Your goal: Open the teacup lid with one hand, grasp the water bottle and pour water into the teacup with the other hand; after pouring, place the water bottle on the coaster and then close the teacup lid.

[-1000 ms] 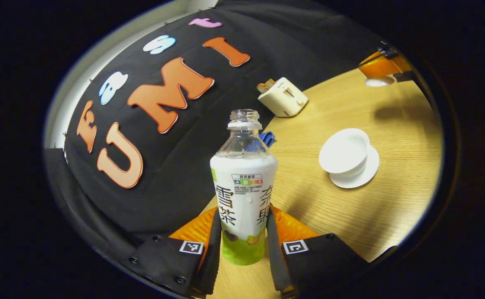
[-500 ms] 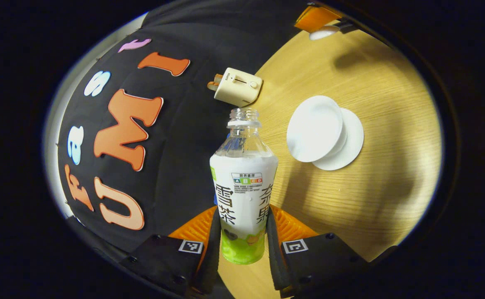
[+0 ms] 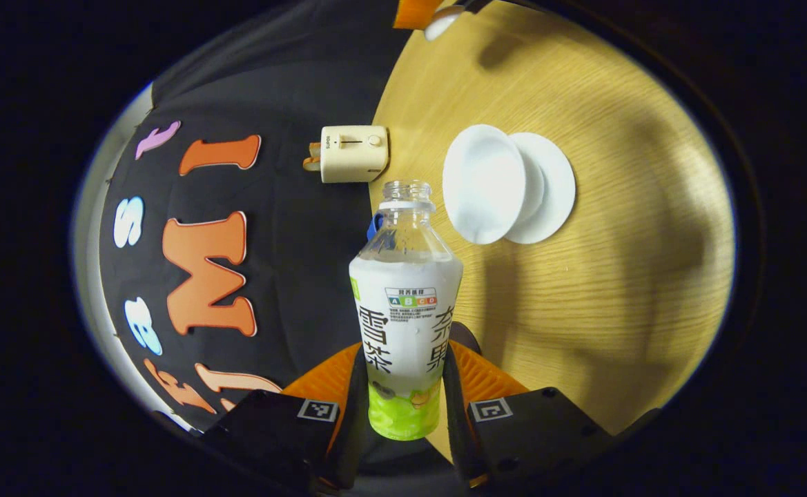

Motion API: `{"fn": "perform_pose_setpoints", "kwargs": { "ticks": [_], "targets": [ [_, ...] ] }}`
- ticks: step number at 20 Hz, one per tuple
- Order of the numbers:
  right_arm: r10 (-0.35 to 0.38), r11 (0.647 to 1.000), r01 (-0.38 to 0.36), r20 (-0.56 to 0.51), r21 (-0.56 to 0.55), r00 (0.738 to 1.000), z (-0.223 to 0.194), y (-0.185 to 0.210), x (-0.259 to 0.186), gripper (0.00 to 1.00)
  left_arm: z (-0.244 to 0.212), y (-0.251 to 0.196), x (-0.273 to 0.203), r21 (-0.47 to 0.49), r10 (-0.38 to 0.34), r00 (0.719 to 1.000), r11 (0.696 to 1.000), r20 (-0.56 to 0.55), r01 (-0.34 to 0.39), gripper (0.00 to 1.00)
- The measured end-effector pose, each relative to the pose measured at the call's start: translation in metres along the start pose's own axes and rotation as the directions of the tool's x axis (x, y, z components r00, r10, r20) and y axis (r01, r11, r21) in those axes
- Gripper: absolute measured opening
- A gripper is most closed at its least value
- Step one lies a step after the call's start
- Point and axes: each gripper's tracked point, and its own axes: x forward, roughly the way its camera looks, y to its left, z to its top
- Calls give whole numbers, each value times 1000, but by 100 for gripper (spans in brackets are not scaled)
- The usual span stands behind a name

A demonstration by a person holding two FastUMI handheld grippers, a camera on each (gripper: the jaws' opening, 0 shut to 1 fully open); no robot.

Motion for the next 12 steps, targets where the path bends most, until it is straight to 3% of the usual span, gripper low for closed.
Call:
{"fn": "perform_pose_setpoints", "kwargs": {
  "ticks": [4, 12],
  "targets": [
    [8, 1000, -8, -9, -4, 1000, -4, 2, 0, 16, 0, -7, -1, 88, -32, 999, 996, -12, 33, 55],
    [33, 999, -33, -15, -8, 999, -7, 12, 0, 16, 2, 11, -3, 281, -12, 999, 960, -43, 23, 55]
  ]
}}
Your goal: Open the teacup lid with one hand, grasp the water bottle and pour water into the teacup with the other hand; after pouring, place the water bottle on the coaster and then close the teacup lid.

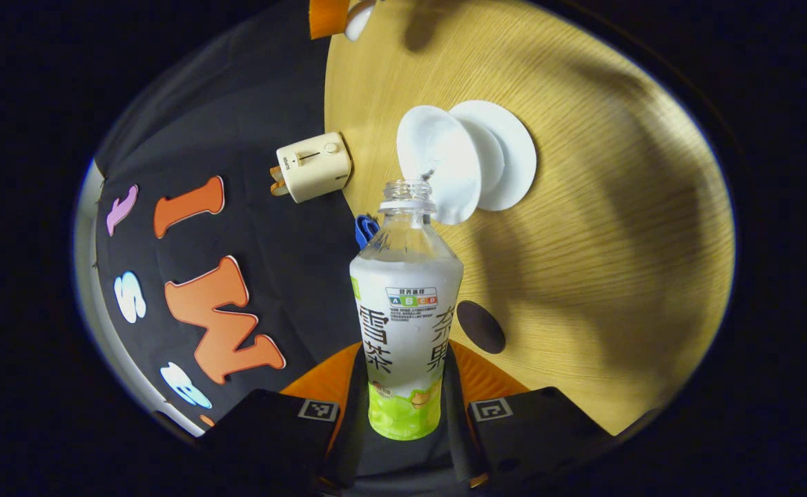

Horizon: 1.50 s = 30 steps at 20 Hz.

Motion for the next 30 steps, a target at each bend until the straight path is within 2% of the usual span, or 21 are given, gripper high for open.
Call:
{"fn": "perform_pose_setpoints", "kwargs": {
  "ticks": [10, 12, 14, 21, 26, 30],
  "targets": [
    [-1, 1000, 1, -3, -4, 1000, -1, -2, -2, 16, 7, 19, -8, 170, 45, 999, 985, 3, -45, 53],
    [-1, 1000, 1, -4, -5, 1000, -2, -2, -2, 16, 9, 24, -9, 215, 68, 998, 974, 7, -68, 56],
    [-2, 1000, 2, -4, -4, 1000, -1, -3, -2, 16, 10, 25, -10, 232, 73, 997, 970, 16, -75, 53],
    [-4, 1000, 4, -5, -4, 1000, -2, -6, -3, 16, 10, 33, -9, 314, 67, 998, 947, 18, -69, 56],
    [-3, 1000, 3, -12, -8, 1000, -4, -5, -2, 16, 11, 29, -9, 287, 51, 998, 956, 36, -60, 53],
    [-1, 1000, 1, -13, -9, 1000, -5, -4, -2, 16, 10, 16, -4, 194, 6, 999, 981, 40, -14, 53]
  ]
}}
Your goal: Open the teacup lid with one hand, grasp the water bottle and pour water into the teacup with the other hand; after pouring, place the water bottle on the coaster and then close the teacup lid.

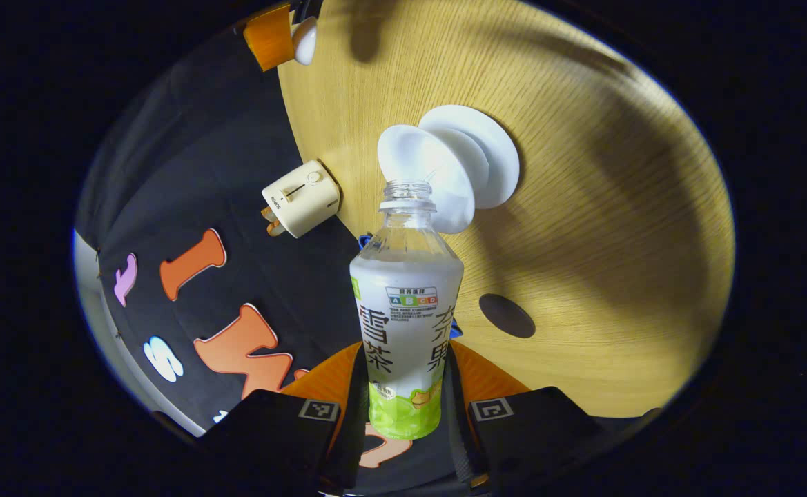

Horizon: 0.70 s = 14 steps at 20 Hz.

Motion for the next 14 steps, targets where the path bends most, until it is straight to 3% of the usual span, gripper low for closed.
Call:
{"fn": "perform_pose_setpoints", "kwargs": {
  "ticks": [3, 8, 11, 14],
  "targets": [
    [-2, 1000, 2, -4, -1, 1000, -1, 0, 0, 16, 0, -12, 6, -113, -27, 1000, 993, 14, 29, 53],
    [-7, 1000, 7, -10, -5, 1000, -1, -1, 1, 16, 6, -26, 5, -309, -53, 998, 949, 38, 62, 55],
    [-9, 1000, 9, -16, -12, 1000, -1, -1, 1, 16, 9, -33, 9, -455, -58, 997, 887, 48, 73, 55],
    [-18, 1000, 18, -14, -14, 1000, 2, -5, 0, 16, 7, -42, 9, -594, -72, 996, 799, 55, 91, 55]
  ]
}}
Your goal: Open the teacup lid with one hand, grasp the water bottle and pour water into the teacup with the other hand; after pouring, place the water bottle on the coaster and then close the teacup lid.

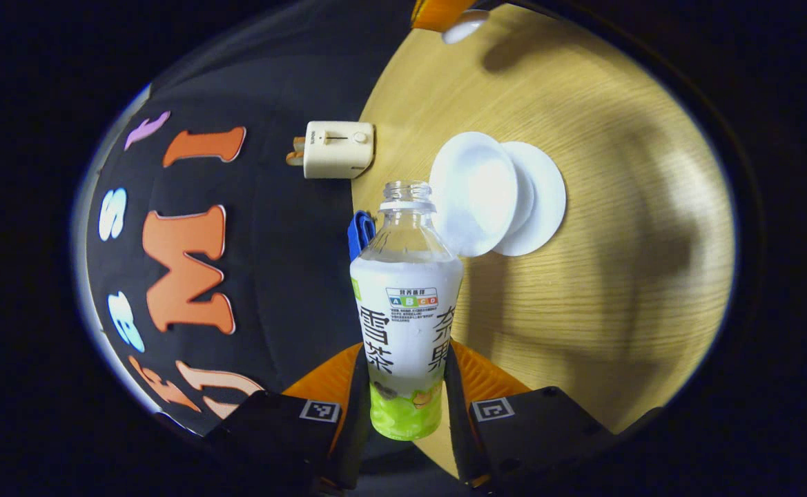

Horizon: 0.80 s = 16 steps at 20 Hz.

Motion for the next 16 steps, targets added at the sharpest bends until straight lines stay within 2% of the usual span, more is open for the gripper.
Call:
{"fn": "perform_pose_setpoints", "kwargs": {
  "ticks": [3, 5, 7, 8, 9, 10, 11, 12, 13, 16],
  "targets": [
    [-5, 1000, 5, -6, 3, 1000, 0, 0, 1, 16, 5, -3, 1, -128, -8, 999, 992, 44, 14, 52],
    [-6, 1000, 6, -11, 0, 1000, 0, 1, 1, 16, 10, -6, 0, -221, -19, 996, 975, 82, 37, 55],
    [-7, 1000, 7, -12, -4, 1000, 1, 3, 2, 16, 10, -4, -5, -306, -7, 994, 951, 107, 40, 52],
    [-6, 1000, 6, -12, -6, 1000, 2, 6, 3, 16, 11, -2, -5, -370, -2, 994, 928, 112, 44, 52],
    [-4, 1000, 4, -14, -5, 1000, 1, 8, 3, 16, 10, -2, -3, -440, -6, 993, 896, 116, 56, 55],
    [2, 1000, -2, -16, -7, 1000, 2, 12, 4, 16, 9, 4, -4, -507, 1, 992, 860, 124, 62, 51],
    [7, 1000, -8, -19, -12, 1000, 1, 16, 4, 16, 9, 10, -5, -563, 9, 991, 824, 133, 69, 55],
    [9, 1000, -10, -21, -21, 1000, 2, 19, 5, 16, 6, 16, -7, -607, 21, 990, 791, 141, 70, 51],
    [11, 1000, -12, -22, -29, 1000, 2, 21, 5, 16, 1, 22, -10, -645, 38, 989, 761, 146, 66, 54],
    [14, 999, -15, -18, -36, 1000, 7, 27, 7, 16, -10, 43, -9, -755, 107, 982, 654, 154, 47, 52]
  ]
}}
